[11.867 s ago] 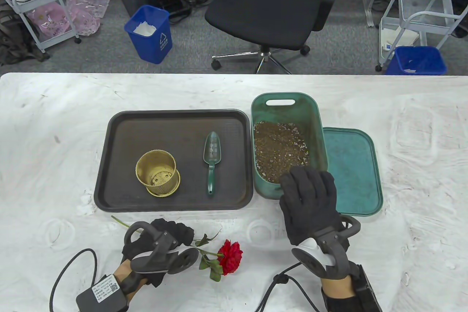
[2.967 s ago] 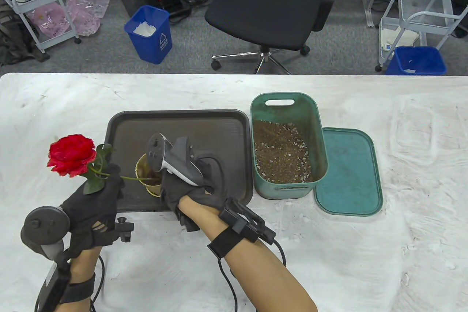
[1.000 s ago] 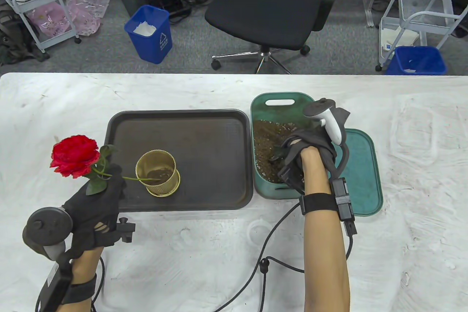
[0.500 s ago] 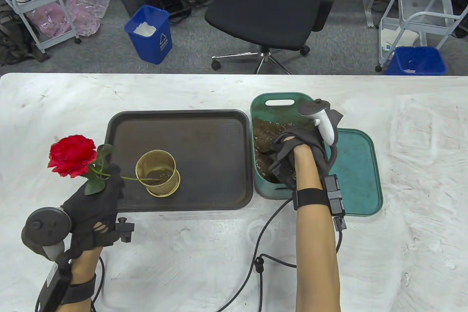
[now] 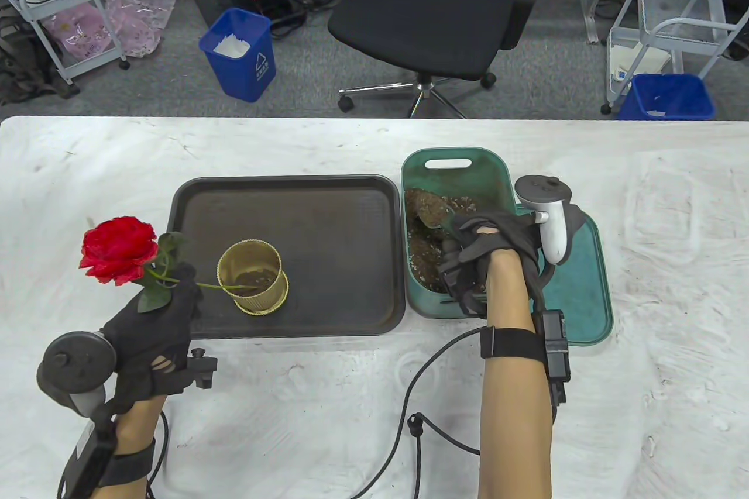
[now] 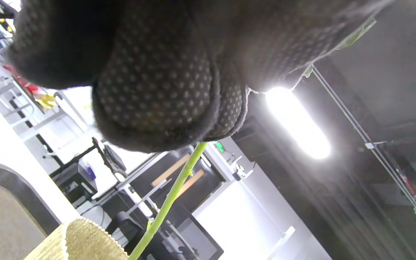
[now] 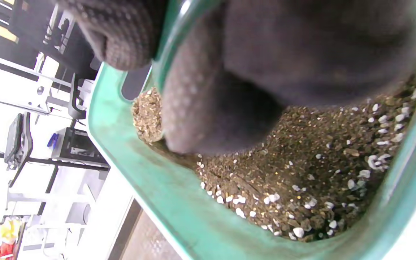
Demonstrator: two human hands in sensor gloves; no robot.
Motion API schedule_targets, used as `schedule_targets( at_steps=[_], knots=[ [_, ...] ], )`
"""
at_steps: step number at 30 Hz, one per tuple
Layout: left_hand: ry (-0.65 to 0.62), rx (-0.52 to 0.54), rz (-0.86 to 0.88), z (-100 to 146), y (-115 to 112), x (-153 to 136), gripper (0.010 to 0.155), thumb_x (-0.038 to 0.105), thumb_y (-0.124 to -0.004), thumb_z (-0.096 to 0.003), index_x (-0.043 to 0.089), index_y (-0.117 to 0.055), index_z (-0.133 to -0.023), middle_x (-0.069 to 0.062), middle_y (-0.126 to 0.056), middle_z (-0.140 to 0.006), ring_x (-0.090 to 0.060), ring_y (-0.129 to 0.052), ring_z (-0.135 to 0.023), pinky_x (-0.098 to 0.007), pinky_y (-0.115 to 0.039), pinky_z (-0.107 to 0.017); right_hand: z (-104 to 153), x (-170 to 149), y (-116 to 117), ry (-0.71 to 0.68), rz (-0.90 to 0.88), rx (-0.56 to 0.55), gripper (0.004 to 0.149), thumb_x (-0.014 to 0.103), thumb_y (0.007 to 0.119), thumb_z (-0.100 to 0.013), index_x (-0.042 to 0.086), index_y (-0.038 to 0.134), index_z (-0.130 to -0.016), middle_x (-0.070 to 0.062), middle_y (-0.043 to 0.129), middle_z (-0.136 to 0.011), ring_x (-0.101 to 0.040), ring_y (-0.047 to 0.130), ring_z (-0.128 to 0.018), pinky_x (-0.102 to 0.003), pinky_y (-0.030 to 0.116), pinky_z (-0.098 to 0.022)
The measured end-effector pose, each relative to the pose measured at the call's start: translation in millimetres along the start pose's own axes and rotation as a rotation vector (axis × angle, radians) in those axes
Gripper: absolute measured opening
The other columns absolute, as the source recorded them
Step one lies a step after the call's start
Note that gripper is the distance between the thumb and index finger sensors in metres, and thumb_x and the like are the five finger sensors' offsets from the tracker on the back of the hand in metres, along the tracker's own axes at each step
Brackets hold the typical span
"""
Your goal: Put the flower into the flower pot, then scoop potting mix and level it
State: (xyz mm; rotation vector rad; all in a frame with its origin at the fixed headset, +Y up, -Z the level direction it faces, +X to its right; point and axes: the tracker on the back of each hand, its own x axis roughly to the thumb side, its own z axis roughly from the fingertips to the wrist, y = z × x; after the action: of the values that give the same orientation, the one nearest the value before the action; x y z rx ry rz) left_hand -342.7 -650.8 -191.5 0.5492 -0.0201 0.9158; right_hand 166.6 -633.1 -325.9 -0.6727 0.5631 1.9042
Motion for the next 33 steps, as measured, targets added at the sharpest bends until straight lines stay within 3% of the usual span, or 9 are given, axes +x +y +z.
schedule_targets(
  at_steps=[10,16,24,33],
  knots=[
    [-0.011,-0.006,-0.001,0.7,-1.4,0.5,0.042,0.045,-0.088,-0.0425,0.021,-0.094,-0.077,0.003,-0.107,-0.057,-0.014,-0.114,-0.024,-0.032,-0.096,-0.025,38.0,0.6,-22.9,-0.057,-0.054,-0.05,0.053,0.033,0.075,-0.042,0.001,0.076,-0.084,-0.015,0.1,-0.056,-0.025,0.107,-0.02,-0.033,0.094,-0.006],
    [-0.007,-0.01,0.01,1.0,-2.0,0.8,0.042,0.045,-0.088,-0.0426,0.021,-0.094,-0.077,0.003,-0.107,-0.057,-0.014,-0.113,-0.024,-0.032,-0.096,-0.025,59.3,14.2,-13.8,-0.145,-0.067,0.006,0.053,0.033,0.075,-0.042,0.001,0.076,-0.084,-0.015,0.1,-0.055,-0.025,0.107,-0.02,-0.033,0.094,-0.006],
    [-0.005,-0.008,0.011,0.9,-1.8,0.8,0.042,0.045,-0.088,-0.0425,0.021,-0.094,-0.077,0.003,-0.107,-0.057,-0.014,-0.114,-0.024,-0.032,-0.096,-0.025,83.9,45.3,34.8,-0.282,0.02,0.156,0.052,0.034,0.075,-0.043,0.002,0.076,-0.084,-0.015,0.1,-0.055,-0.025,0.107,-0.02,-0.033,0.094,-0.006],
    [0.004,-0.005,0.017,0.6,-1.0,0.7,0.042,0.045,-0.088,-0.0426,0.021,-0.094,-0.077,0.003,-0.107,-0.057,-0.014,-0.114,-0.024,-0.032,-0.096,-0.025,78.0,55.6,113.8,-0.336,0.138,0.329,0.052,0.034,0.075,-0.043,0.002,0.076,-0.084,-0.015,0.1,-0.056,-0.025,0.107,-0.02,-0.033,0.094,-0.006]
  ],
)
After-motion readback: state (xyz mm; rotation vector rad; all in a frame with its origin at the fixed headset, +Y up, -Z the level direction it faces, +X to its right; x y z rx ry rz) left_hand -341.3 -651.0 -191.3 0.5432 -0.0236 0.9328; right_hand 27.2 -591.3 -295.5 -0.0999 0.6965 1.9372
